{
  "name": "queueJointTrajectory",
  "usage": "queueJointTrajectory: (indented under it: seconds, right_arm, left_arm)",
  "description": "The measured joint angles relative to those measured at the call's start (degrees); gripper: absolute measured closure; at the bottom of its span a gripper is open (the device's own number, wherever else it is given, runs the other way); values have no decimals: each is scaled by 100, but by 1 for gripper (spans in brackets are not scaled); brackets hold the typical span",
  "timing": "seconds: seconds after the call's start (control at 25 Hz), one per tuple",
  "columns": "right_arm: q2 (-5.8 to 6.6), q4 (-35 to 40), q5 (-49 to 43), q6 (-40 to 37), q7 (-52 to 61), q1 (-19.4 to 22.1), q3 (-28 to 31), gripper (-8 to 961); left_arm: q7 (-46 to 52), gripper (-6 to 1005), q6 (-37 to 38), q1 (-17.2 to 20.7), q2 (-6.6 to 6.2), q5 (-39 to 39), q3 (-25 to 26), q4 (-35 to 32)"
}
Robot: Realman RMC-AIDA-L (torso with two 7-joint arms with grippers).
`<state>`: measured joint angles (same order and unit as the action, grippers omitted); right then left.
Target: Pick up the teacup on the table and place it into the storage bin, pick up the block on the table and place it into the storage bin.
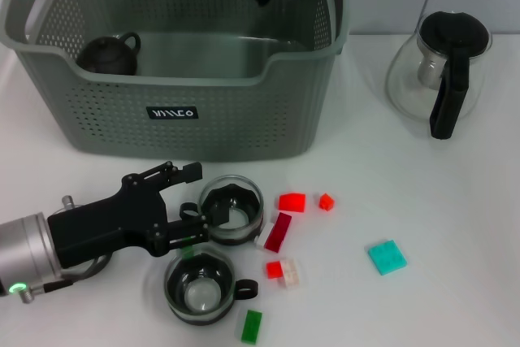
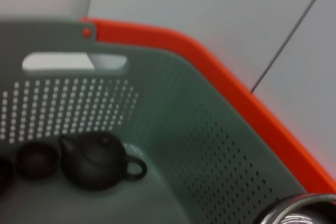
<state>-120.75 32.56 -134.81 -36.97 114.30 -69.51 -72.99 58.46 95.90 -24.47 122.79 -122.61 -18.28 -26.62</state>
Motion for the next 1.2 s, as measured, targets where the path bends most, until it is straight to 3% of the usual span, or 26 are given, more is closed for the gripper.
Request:
queueJointTrajectory:
  seconds: [0.4, 1.2]
  right_arm:
    - [-21, -540, 550, 846, -104, 39, -1030, 897]
    - [-13, -622, 1003, 707, -244, 130, -1104, 801]
  left_arm:
    - [-78, 172, -37, 3, 26, 0, 0, 9]
    - [-80, 172, -45, -4, 0, 0, 0, 9]
